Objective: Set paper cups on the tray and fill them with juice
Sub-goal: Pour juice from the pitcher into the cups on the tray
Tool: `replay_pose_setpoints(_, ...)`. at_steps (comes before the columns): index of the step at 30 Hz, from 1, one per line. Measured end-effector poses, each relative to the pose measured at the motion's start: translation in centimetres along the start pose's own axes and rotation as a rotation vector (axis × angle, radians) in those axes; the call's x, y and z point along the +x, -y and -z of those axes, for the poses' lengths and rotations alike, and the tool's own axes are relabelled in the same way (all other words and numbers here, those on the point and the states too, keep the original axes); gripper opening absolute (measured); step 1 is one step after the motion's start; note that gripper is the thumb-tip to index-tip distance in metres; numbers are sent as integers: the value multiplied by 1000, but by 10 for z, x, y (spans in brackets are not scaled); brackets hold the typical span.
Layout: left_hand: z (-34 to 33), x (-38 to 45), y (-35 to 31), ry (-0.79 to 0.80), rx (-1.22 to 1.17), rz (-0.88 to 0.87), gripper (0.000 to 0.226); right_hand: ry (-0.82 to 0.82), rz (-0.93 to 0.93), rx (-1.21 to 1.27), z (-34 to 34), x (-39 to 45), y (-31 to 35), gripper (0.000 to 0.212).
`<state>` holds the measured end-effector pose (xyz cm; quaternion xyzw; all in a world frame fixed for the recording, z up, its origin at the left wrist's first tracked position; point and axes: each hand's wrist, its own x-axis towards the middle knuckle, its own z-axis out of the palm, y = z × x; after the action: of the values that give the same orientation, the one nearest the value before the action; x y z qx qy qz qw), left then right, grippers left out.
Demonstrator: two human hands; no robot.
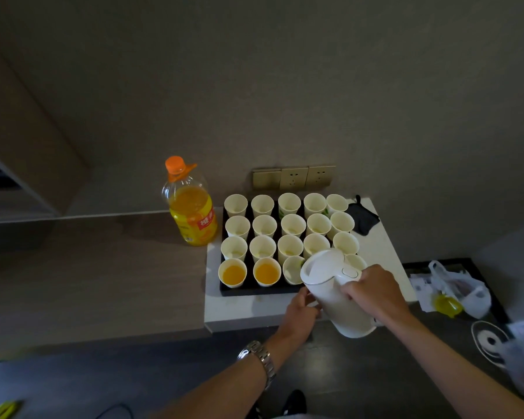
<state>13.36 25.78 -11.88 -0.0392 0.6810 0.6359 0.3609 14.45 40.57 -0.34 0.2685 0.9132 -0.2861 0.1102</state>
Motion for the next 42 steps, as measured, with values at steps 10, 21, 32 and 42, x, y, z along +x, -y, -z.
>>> replay_pose_setpoints(10,1,2,3,2,34,59,64,1,-20,-72,-5,-3,10,30)
replay_pose_setpoints(21,5,3,2,32,23,45,64,4,-64,-107,-4,-5,19,23)
replay_pose_setpoints(32,3,3,3,31,74,46,56,9,-76,-54,-3,-8,15,24)
replay_pose_setpoints(42,-9,-5,-7,-114,24,-27,53,42,40,32,0,0,-7,23)
